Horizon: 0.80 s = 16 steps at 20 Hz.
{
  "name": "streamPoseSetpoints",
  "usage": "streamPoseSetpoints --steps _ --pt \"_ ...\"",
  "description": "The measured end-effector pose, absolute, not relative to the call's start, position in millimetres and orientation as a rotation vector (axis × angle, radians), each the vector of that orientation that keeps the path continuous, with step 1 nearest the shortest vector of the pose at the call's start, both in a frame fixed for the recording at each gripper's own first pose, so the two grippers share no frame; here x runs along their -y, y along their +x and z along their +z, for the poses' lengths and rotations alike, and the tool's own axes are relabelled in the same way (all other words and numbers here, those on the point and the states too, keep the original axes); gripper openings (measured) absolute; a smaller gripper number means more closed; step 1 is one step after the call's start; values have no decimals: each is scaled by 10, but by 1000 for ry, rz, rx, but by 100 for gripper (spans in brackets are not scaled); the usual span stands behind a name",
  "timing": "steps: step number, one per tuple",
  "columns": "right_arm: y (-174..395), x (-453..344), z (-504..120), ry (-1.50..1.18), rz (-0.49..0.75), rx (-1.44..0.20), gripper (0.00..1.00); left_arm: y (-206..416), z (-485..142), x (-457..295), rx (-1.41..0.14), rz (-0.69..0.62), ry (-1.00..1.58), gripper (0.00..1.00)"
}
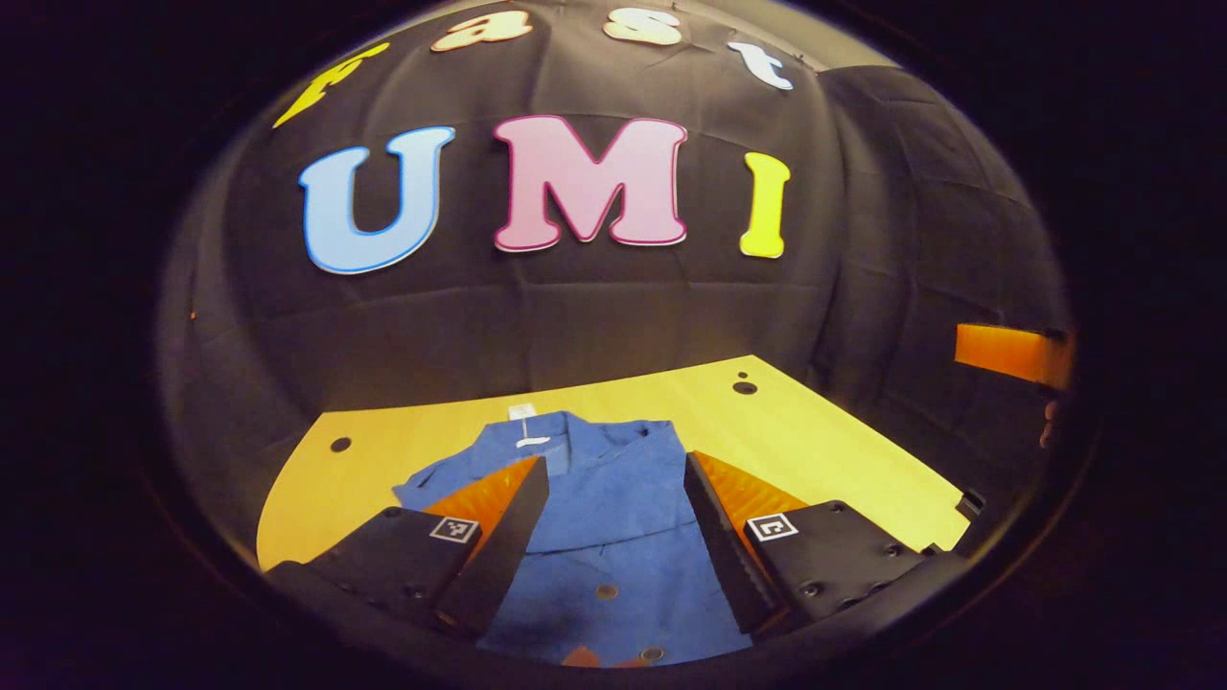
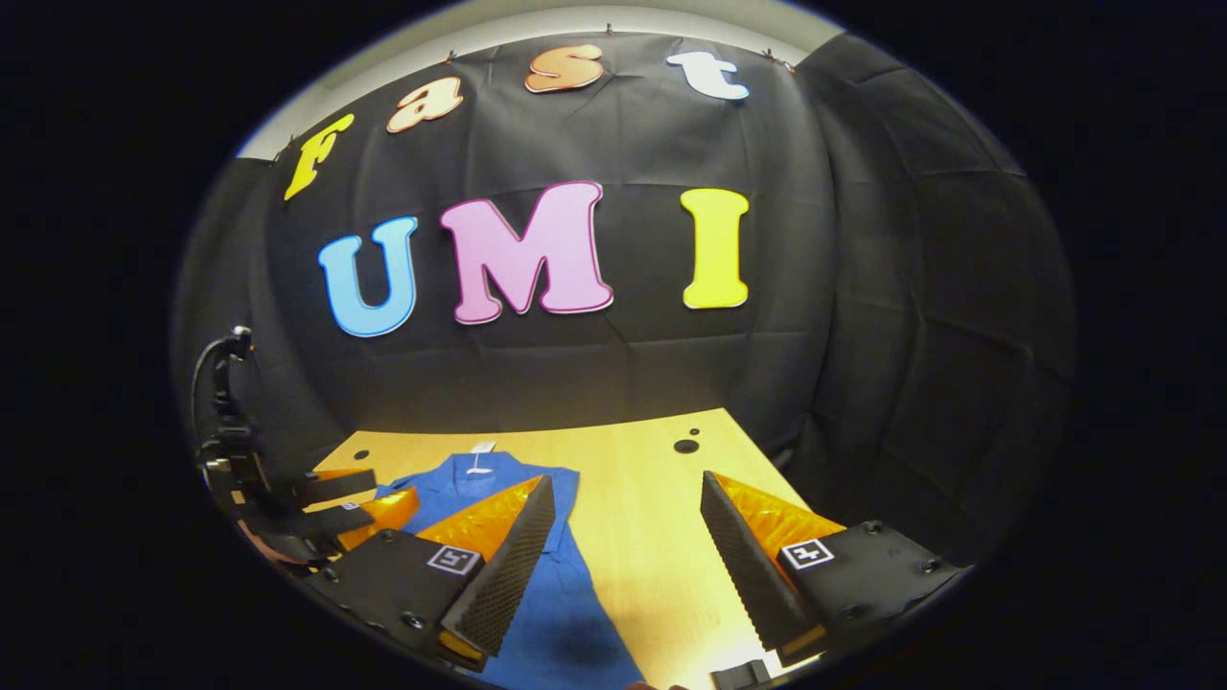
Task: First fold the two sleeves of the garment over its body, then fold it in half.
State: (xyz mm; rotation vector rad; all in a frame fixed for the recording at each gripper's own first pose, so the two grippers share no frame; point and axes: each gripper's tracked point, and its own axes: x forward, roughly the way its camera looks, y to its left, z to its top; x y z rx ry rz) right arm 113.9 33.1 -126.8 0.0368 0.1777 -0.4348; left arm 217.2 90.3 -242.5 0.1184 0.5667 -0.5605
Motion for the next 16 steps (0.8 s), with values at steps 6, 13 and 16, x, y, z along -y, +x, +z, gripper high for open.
streamPoseSetpoints --steps 6,13,16 --pt "1199 -735 -1961 -21 -318 -324 98 1530 -2879 -1884 -731 -369 96 84" --pt "1201 -872 -2564 -14 -262 -473 98 1106 -3273 -2532 -883 -211 63 84" --pt "1012 -876 -2823 28 -264 -551 98 952 -3442 -2755 -952 -168 75 85"
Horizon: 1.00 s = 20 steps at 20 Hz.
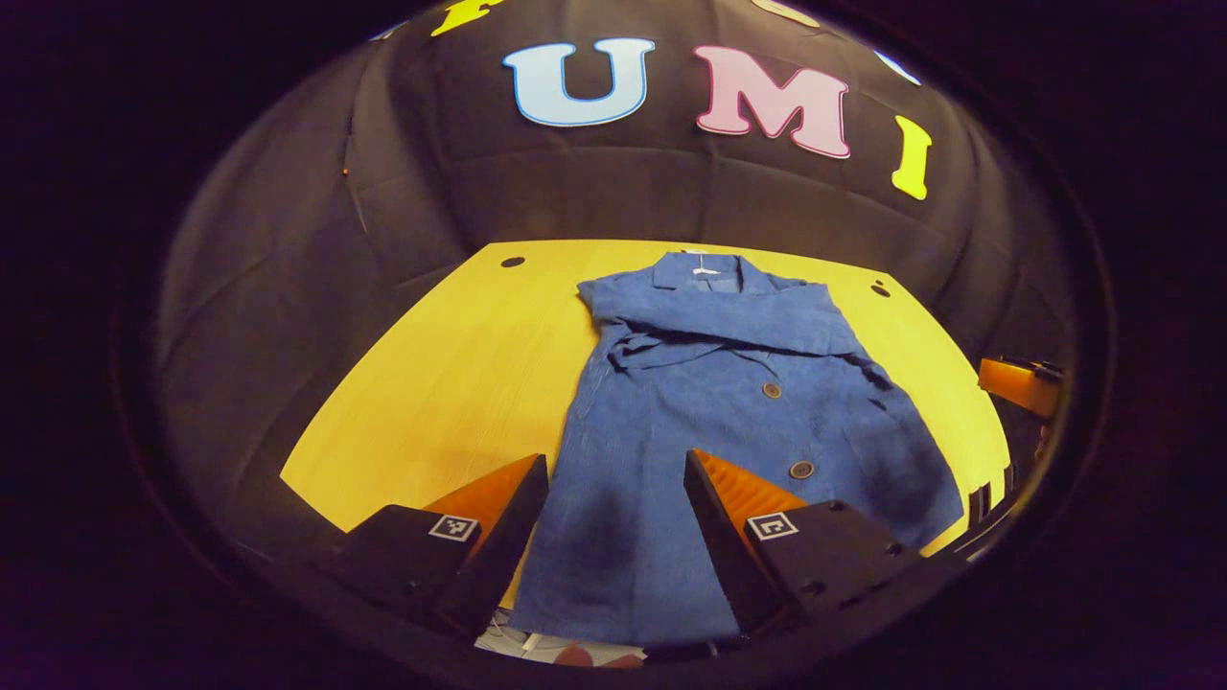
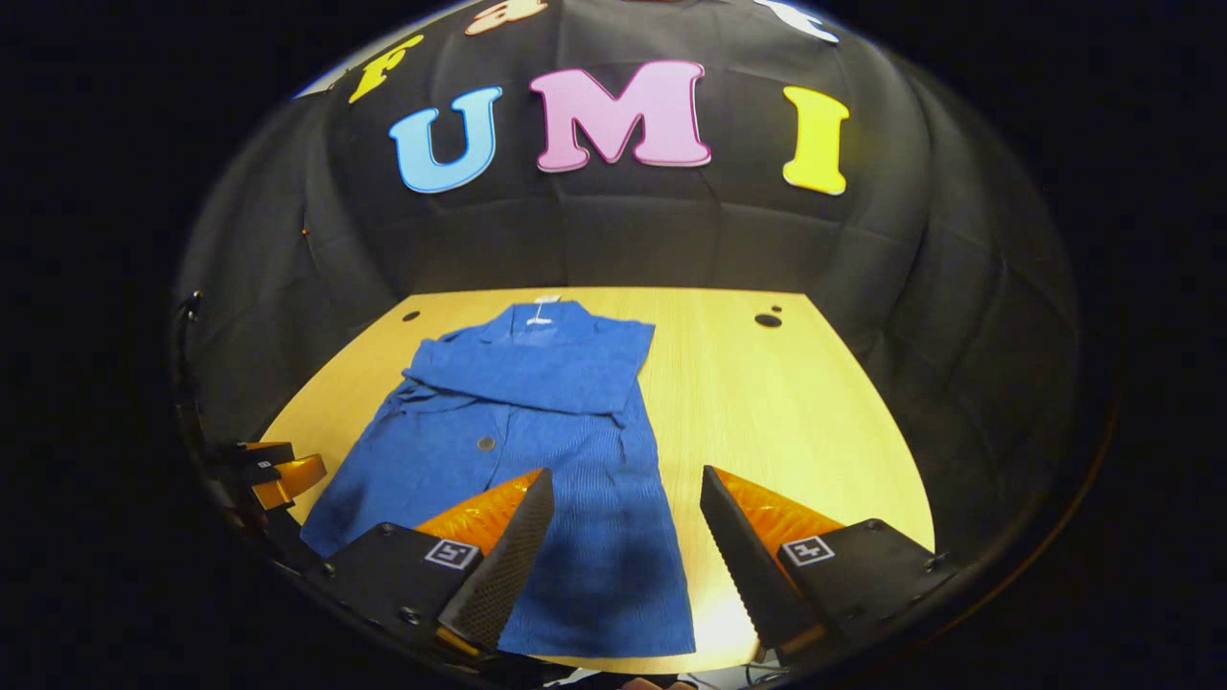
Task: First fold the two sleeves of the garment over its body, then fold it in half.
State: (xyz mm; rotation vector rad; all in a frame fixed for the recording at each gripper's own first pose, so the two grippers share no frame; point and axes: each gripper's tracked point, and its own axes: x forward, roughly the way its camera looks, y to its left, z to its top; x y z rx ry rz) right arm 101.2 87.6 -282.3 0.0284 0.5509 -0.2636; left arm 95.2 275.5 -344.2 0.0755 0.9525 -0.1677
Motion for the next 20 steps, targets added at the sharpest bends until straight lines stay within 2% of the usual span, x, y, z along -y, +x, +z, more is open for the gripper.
streamPoseSetpoints --steps 8,15,20 --pt "672 -765 -3573 88 -319 -829 100 344 -3948 -3099 -1200 -91 39 85" --pt "152 -731 -4190 128 -372 -1143 100 182 -4116 -3155 -1369 -117 74 85" --pt "60 -750 -4321 134 -374 -1230 100 159 -4135 -3155 -1415 -157 81 85"
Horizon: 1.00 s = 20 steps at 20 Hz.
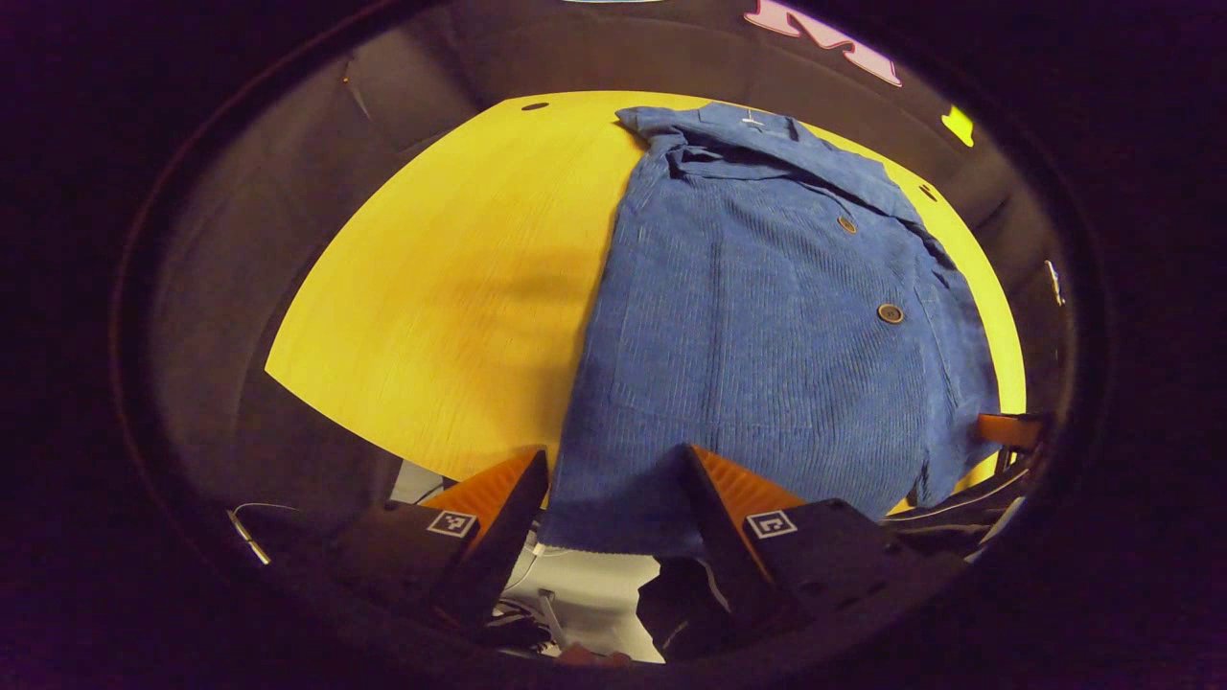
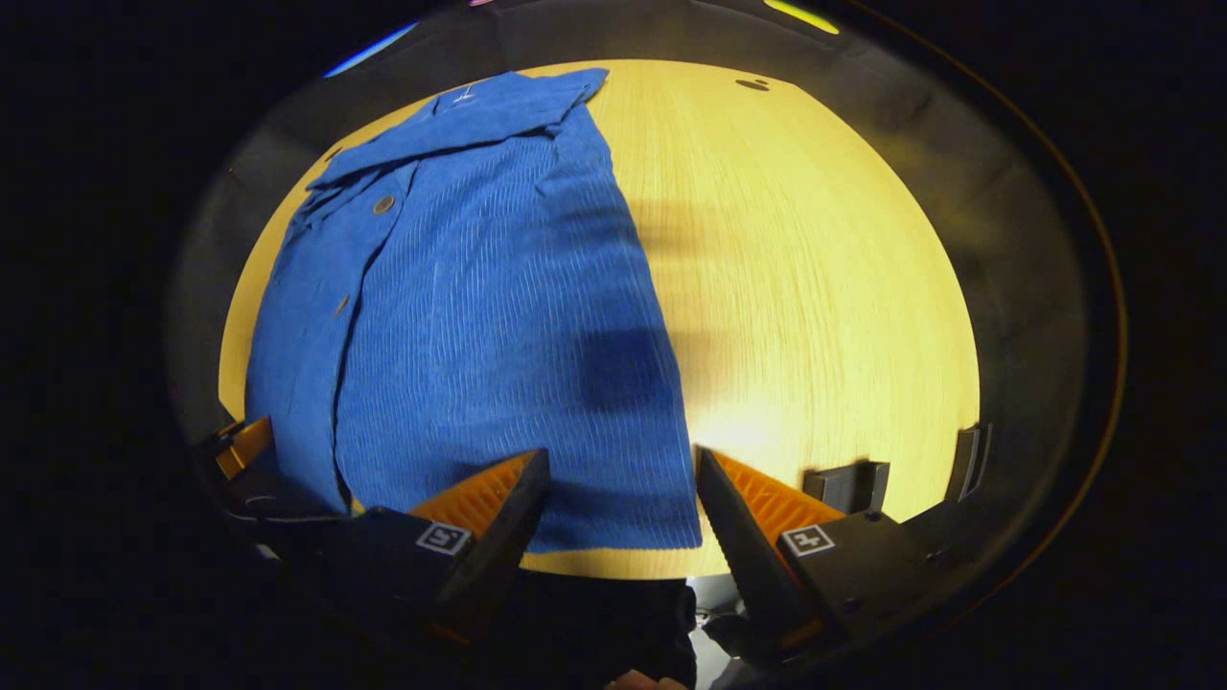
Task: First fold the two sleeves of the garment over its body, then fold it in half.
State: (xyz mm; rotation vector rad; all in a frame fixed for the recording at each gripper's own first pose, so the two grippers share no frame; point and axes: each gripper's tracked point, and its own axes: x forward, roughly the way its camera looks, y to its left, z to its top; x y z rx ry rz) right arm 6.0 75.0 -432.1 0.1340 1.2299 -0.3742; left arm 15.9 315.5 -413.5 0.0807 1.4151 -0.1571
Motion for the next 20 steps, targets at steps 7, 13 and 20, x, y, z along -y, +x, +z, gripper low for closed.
streamPoseSetpoints --steps 7,13,20 --pt "49 -786 -4324 169 -377 -1362 100 157 -4112 -3080 -1505 -199 108 74" --pt "135 -1014 -4384 126 -330 -1351 11 187 -4130 -2883 -1575 -220 142 4" --pt "202 -1087 -4293 309 -332 -1345 2 255 -3928 -2784 -1596 -270 -85 0"
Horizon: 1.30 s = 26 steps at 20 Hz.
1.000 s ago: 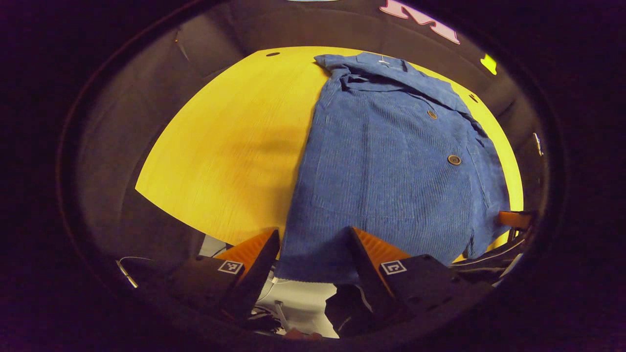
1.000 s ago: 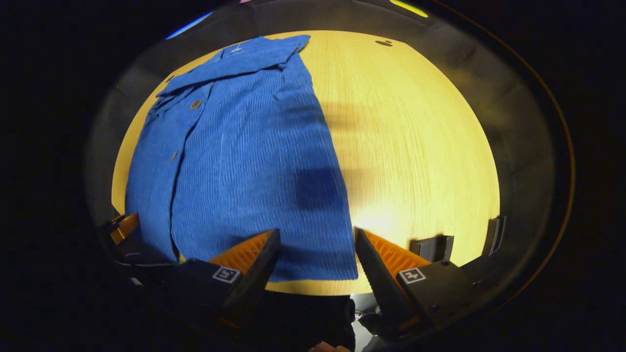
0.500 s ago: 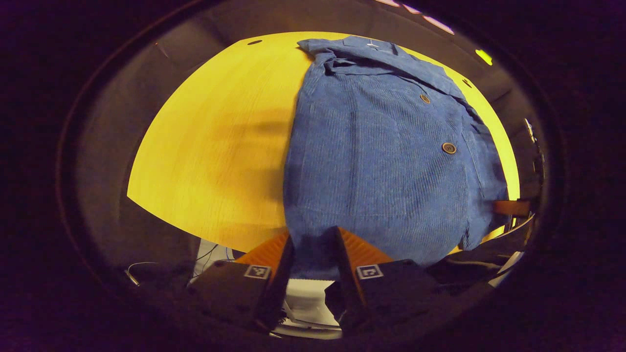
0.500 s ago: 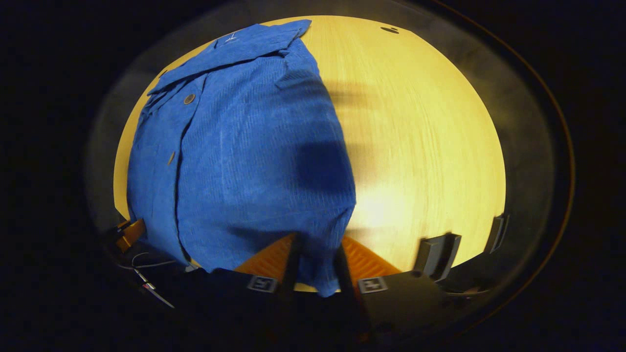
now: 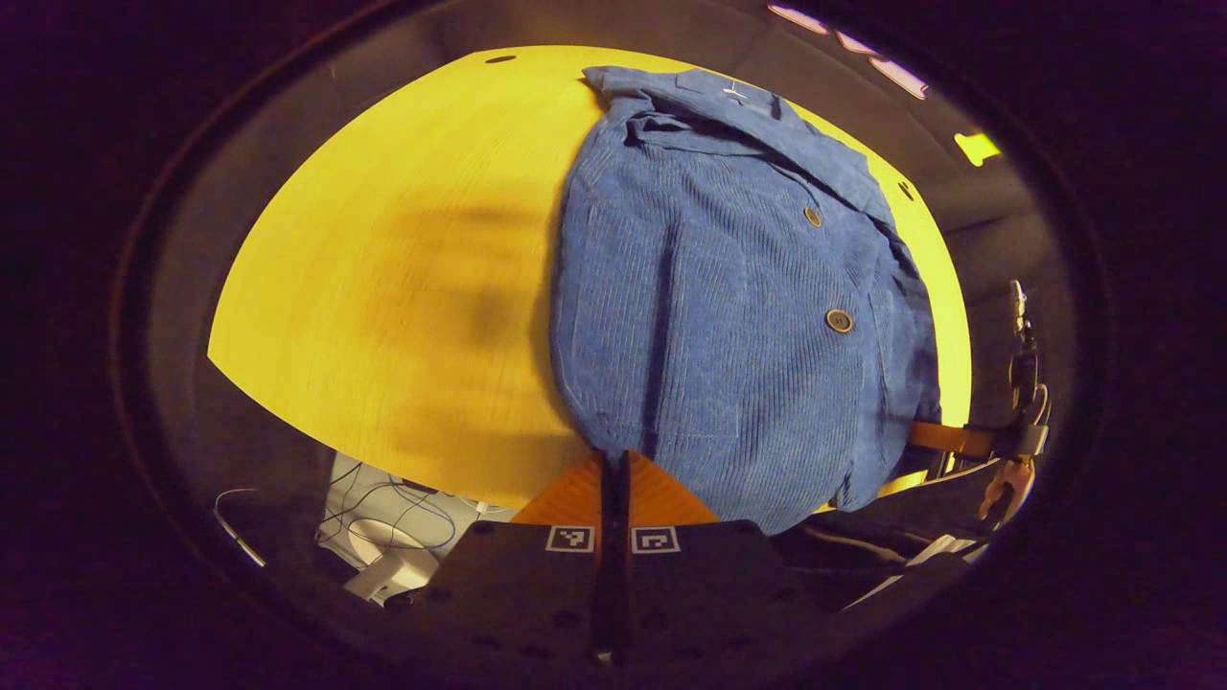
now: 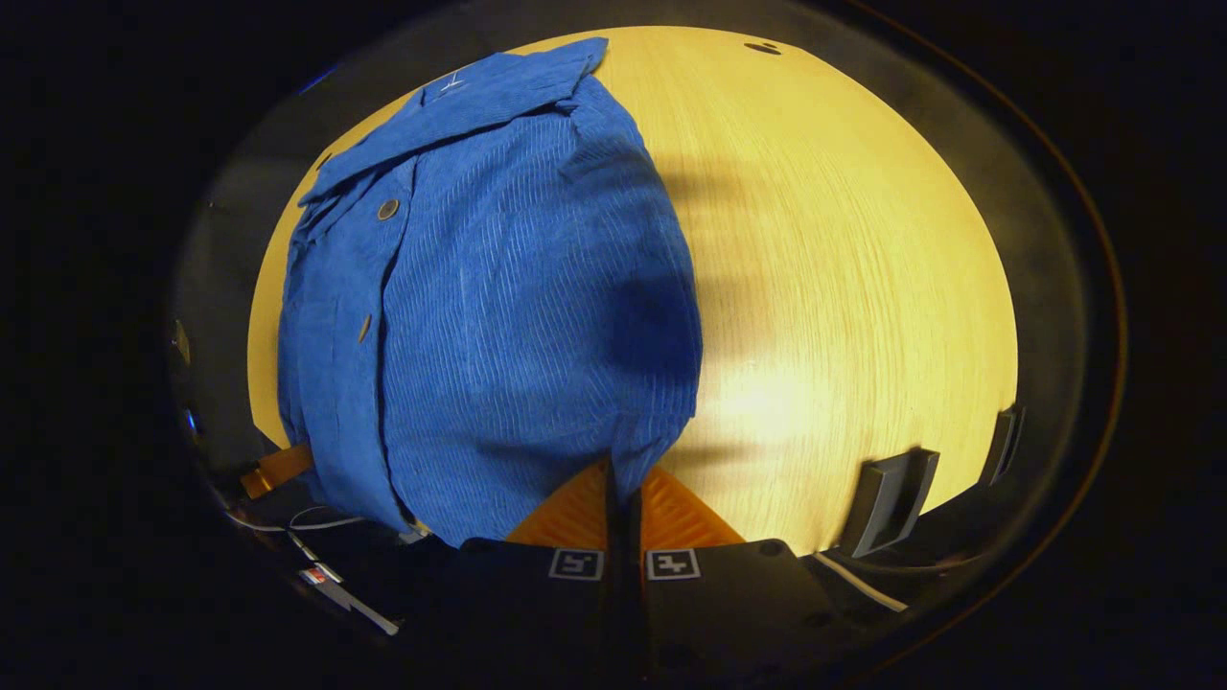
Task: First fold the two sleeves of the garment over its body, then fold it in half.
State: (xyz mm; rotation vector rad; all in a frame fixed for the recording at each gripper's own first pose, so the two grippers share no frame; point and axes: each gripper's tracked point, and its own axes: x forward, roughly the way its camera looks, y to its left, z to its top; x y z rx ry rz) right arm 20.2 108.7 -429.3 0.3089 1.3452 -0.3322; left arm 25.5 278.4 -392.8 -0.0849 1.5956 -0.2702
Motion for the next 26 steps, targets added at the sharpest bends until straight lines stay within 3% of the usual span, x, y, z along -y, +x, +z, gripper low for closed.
streamPoseSetpoints --steps 14,26 --pt "712 -1376 -3630 242 -243 -1208 2 638 -3468 -2945 -1540 -357 -114 0" --pt "2109 -1445 -3145 180 -150 -1132 2 1681 -3193 -2594 -1465 -398 -54 0"
